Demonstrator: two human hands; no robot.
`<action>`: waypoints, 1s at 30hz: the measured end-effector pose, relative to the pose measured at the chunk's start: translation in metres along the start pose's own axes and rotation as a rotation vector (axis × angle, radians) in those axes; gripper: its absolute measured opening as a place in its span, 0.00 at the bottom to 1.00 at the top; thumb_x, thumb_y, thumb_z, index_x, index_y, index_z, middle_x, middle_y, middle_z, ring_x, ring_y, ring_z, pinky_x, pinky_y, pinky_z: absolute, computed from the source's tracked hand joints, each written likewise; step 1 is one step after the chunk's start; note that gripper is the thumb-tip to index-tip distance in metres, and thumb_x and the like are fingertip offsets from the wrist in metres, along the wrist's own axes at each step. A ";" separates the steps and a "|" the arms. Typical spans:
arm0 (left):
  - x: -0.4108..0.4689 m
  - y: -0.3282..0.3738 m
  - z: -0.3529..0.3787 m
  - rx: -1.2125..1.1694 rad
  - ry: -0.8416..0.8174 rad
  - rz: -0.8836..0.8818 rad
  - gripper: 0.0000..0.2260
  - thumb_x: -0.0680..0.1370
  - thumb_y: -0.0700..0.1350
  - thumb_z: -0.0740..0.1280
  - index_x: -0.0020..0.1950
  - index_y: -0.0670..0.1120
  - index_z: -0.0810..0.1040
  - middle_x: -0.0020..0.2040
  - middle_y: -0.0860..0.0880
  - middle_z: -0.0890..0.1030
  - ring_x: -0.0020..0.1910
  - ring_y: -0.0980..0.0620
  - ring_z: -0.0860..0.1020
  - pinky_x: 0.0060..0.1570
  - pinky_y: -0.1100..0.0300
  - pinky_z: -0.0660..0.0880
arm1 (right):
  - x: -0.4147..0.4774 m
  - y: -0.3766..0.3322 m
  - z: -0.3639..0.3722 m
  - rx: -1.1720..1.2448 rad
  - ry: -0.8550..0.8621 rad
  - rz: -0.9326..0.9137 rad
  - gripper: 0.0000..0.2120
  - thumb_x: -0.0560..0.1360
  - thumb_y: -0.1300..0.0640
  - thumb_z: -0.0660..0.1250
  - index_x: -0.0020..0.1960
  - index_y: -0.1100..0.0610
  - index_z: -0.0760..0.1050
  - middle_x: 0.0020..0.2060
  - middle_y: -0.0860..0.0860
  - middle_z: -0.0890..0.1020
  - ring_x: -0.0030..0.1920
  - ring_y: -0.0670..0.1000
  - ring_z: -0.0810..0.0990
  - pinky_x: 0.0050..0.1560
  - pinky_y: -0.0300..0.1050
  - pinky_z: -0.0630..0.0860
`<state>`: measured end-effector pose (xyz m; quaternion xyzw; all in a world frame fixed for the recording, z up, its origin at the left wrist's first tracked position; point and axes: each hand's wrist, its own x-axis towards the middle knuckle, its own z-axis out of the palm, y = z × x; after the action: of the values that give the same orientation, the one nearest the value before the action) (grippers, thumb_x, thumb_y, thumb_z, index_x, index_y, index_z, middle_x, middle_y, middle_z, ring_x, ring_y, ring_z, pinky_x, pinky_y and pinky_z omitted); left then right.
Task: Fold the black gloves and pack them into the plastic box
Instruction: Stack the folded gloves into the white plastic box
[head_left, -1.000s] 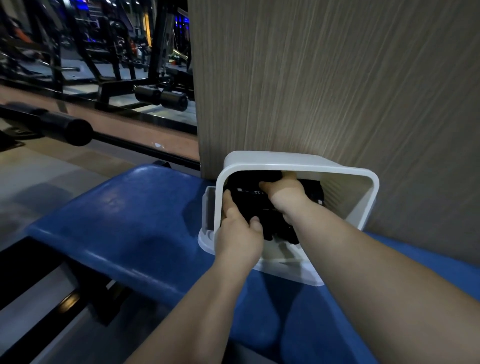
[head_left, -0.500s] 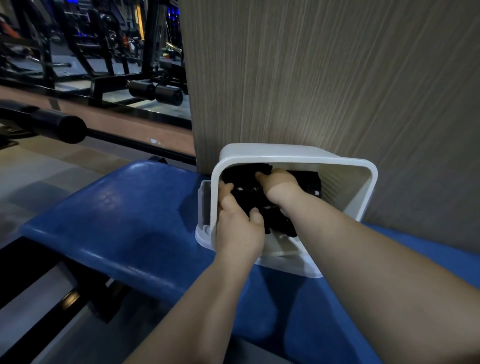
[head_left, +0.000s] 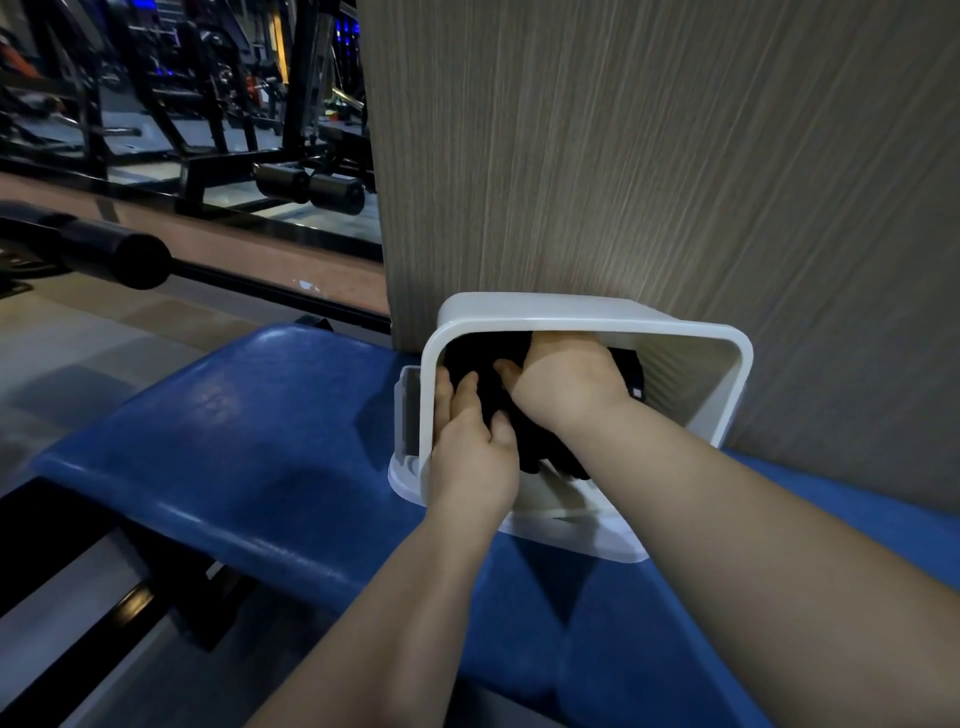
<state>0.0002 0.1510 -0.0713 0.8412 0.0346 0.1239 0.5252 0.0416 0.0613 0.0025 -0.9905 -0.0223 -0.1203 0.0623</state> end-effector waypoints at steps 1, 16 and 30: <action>0.000 0.000 0.000 0.001 0.008 0.001 0.24 0.81 0.47 0.57 0.78 0.52 0.57 0.79 0.56 0.47 0.77 0.56 0.50 0.71 0.60 0.53 | -0.002 0.002 0.000 -0.060 0.040 -0.037 0.20 0.80 0.44 0.57 0.62 0.57 0.72 0.54 0.55 0.79 0.55 0.56 0.77 0.47 0.44 0.66; 0.003 -0.001 0.004 0.024 0.052 0.037 0.23 0.82 0.46 0.56 0.77 0.52 0.59 0.79 0.58 0.50 0.76 0.59 0.53 0.66 0.63 0.53 | 0.011 0.027 0.025 0.028 -0.214 -0.362 0.23 0.83 0.47 0.49 0.77 0.50 0.58 0.75 0.51 0.64 0.74 0.51 0.60 0.73 0.46 0.55; 0.003 0.000 0.009 -0.008 -0.023 -0.086 0.24 0.82 0.48 0.56 0.78 0.50 0.56 0.79 0.56 0.50 0.76 0.56 0.53 0.63 0.65 0.52 | 0.009 0.031 0.036 -0.010 -0.248 -0.359 0.23 0.83 0.45 0.47 0.77 0.46 0.56 0.76 0.48 0.61 0.76 0.49 0.55 0.74 0.49 0.48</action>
<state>0.0057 0.1441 -0.0748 0.8381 0.0643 0.0915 0.5340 0.0607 0.0356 -0.0332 -0.9782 -0.2050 -0.0066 0.0315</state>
